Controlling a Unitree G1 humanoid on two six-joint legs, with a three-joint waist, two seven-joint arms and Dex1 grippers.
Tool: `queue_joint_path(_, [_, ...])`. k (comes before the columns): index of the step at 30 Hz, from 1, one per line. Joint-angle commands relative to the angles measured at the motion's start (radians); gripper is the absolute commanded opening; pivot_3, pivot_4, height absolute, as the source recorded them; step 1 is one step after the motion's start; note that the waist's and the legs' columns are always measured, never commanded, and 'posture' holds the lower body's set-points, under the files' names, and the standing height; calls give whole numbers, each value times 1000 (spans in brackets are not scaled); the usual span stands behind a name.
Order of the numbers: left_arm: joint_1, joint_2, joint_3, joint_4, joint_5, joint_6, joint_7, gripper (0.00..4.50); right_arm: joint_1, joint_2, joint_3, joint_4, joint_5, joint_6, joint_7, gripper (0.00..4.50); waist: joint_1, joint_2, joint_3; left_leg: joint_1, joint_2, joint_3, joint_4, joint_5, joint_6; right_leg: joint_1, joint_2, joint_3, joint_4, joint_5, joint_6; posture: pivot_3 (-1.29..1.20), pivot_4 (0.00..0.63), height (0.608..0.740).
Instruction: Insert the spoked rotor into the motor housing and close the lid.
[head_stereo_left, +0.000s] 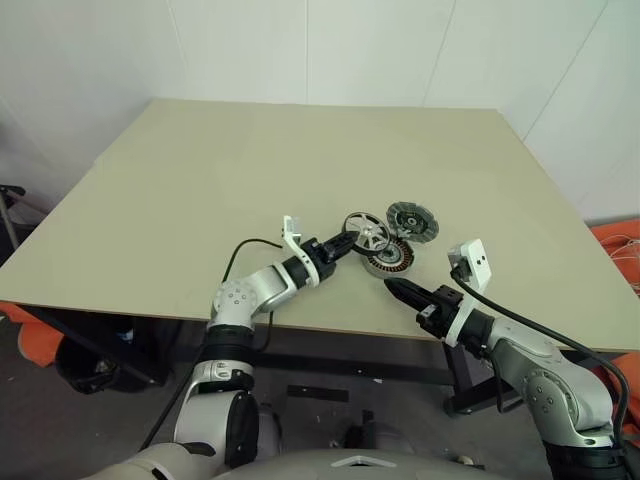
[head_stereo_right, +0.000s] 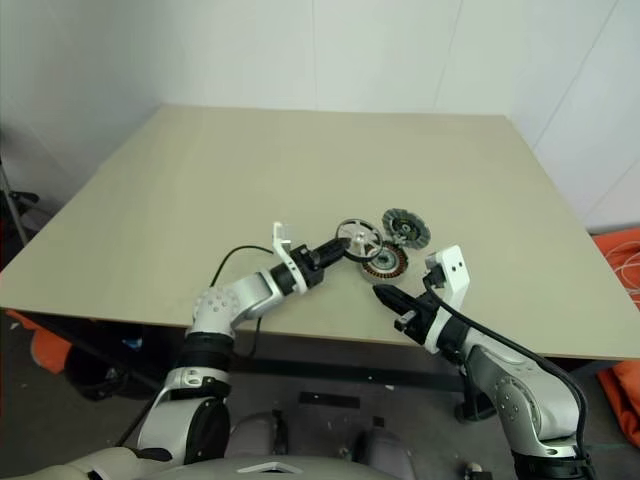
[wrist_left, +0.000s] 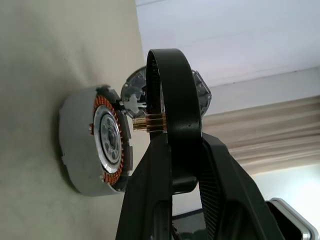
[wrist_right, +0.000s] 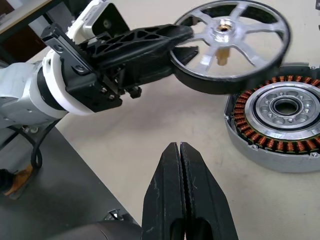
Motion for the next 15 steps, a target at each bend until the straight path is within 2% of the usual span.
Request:
queue_joint_path(1, [-46, -19, -19, 31, 27, -9, -44, 393, 7, -7, -10, -43, 7, -30, 7, 0, 1, 0, 0, 0, 0, 0, 0, 0, 0, 0, 0, 0, 0, 0, 0, 0, 0, 740])
queue_joint_path(15, [-120, -66, -55, 174, 124, -57, -148, 393, 54, 2, 2, -20, -36, -109, 30, 0, 5, 0, 0, 1, 0, 0, -1, -2, 3, 2, 0, -1, -2, 0, 0, 0, 0, 740])
